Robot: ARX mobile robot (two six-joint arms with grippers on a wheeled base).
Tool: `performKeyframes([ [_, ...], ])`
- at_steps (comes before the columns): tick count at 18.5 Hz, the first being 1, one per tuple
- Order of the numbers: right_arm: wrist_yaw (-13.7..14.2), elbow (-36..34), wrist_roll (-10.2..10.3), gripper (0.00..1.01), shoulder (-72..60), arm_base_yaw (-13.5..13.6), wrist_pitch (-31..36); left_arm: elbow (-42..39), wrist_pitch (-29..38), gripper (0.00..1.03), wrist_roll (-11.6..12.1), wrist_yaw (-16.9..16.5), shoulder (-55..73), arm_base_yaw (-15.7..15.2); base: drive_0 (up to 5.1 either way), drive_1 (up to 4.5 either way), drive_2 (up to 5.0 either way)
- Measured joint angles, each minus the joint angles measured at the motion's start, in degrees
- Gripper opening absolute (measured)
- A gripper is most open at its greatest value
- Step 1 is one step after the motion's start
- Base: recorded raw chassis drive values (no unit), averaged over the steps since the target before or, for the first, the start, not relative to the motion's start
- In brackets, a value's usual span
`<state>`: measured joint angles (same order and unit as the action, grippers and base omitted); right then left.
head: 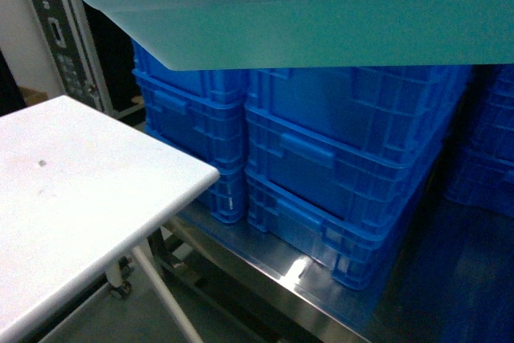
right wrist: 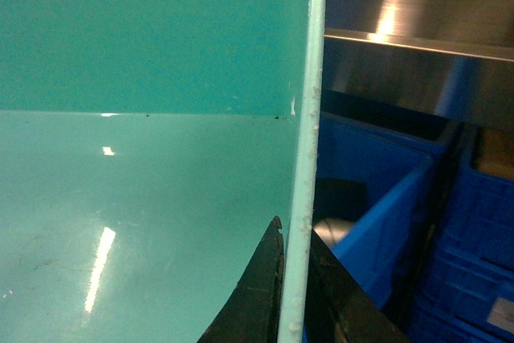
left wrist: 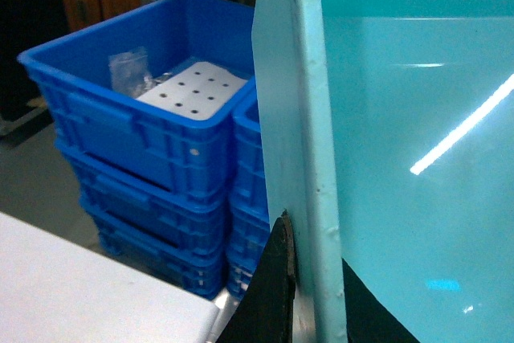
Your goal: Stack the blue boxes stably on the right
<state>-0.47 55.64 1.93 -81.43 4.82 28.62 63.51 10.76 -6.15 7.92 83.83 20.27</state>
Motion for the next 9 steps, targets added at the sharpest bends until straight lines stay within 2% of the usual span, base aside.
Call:
performKeyframes([
  [9,-0.2,0.0,0.0,0.07,0.0,-0.6,0.0,0.0,0.0,0.02,0.1,0.0,-0.1,0.3,3.1,-5.50,-1.8],
])
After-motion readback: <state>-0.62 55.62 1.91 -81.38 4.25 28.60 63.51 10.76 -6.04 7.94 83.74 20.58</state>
